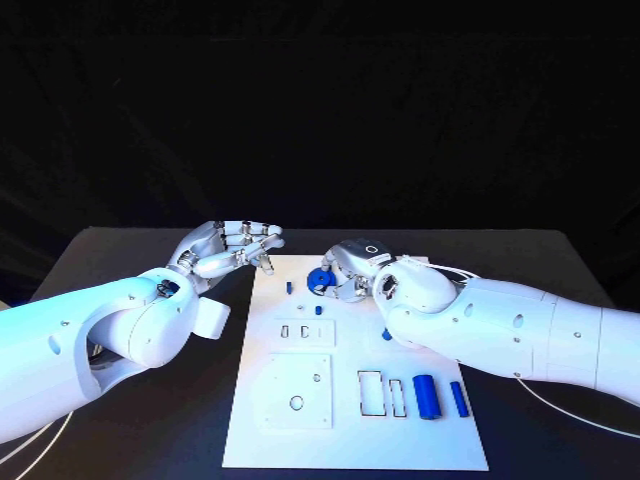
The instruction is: Assemble the parts on the task board
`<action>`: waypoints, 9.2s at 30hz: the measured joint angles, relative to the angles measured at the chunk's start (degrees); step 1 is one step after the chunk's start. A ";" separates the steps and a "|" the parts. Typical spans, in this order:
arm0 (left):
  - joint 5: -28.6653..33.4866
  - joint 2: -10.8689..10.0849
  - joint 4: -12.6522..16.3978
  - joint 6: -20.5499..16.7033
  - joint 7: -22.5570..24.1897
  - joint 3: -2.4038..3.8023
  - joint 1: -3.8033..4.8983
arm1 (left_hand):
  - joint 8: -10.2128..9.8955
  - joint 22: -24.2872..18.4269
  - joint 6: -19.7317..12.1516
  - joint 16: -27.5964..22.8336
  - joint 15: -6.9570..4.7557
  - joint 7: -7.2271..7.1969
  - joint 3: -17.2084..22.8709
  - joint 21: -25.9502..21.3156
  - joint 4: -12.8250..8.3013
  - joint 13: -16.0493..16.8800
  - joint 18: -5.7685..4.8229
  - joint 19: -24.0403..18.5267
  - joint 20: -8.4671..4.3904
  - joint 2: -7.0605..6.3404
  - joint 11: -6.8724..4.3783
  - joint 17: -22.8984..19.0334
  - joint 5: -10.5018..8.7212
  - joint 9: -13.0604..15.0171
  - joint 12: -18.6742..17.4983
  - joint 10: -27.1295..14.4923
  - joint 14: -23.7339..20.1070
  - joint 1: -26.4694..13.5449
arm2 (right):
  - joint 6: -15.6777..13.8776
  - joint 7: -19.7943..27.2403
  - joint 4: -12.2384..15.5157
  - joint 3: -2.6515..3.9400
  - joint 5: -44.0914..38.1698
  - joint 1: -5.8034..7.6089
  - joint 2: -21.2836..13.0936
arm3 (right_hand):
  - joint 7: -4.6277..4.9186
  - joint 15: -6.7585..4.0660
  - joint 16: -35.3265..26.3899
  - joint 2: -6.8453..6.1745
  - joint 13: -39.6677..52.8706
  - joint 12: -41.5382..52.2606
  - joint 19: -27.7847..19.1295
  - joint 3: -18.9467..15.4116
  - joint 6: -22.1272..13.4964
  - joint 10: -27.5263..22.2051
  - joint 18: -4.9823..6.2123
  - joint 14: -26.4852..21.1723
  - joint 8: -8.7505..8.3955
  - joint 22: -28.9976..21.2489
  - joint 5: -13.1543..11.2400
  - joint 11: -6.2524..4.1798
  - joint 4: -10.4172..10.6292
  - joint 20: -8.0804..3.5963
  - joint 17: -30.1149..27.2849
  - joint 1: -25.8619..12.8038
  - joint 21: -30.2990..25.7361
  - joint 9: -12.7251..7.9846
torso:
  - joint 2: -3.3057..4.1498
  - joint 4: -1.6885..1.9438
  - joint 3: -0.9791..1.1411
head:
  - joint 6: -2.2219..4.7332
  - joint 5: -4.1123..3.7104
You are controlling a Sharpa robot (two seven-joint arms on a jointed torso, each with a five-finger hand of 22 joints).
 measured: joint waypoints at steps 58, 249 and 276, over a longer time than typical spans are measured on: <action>-0.07 -0.15 -2.46 0.64 0.27 -0.12 -0.10 | 0.00 0.21 0.00 0.00 0.20 0.00 0.00 0.33 0.00 -0.01 0.00 -0.22 -0.20 0.00 0.07 -0.09 0.00 0.00 0.00 -0.06 -0.20 0.00 | -0.92 18.77 6.81 -0.12 22.14 2.15 -27.98 | 0.80 0.41 0.23 -4.48 -0.03 -0.63 0.00 -1.81 -1.04 0.01 0.00 0.00 -1.38 -0.03 -4.45 0.41 -4.05 0.41 0.02 13.37 0.00 -0.69 | -0.58 -1.31 1.37 | -0.08 -1.85; -0.77 2.34 -6.85 1.07 -1.43 -1.27 -0.50 | 0.00 0.82 0.00 0.21 0.19 0.00 0.63 1.39 0.01 0.03 -0.01 -1.23 -0.01 0.00 0.06 -0.36 0.00 0.13 0.00 -0.06 -0.20 0.00 | -5.85 -7.61 14.31 -1.08 6.00 -7.01 -3.23 | -0.77 -0.78 0.44 -4.37 -0.03 -0.40 0.00 2.55 2.34 0.02 0.01 -0.03 2.19 -0.04 -9.85 -1.01 -1.16 -0.61 0.03 10.11 0.00 -0.20 | -3.05 -1.35 0.15 | -4.80 1.84; -5.78 3.23 -8.22 2.27 -6.63 -1.28 -0.59 | 5.09 6.10 2.65 19.92 -2.86 -2.17 -2.72 10.24 1.08 13.57 0.00 2.15 -2.63 1.63 -3.35 16.06 0.00 3.20 20.45 5.34 11.36 -8.43 | -9.10 4.30 19.83 -0.47 18.18 -1.74 -12.43 | 0.17 -0.10 -0.70 -0.32 -0.04 -4.21 0.00 -5.77 -0.62 0.01 0.00 0.10 1.63 -0.01 -4.42 -0.19 -0.49 -0.20 0.01 13.63 -3.99 -0.91 | -3.58 -1.49 0.24 | -4.38 2.15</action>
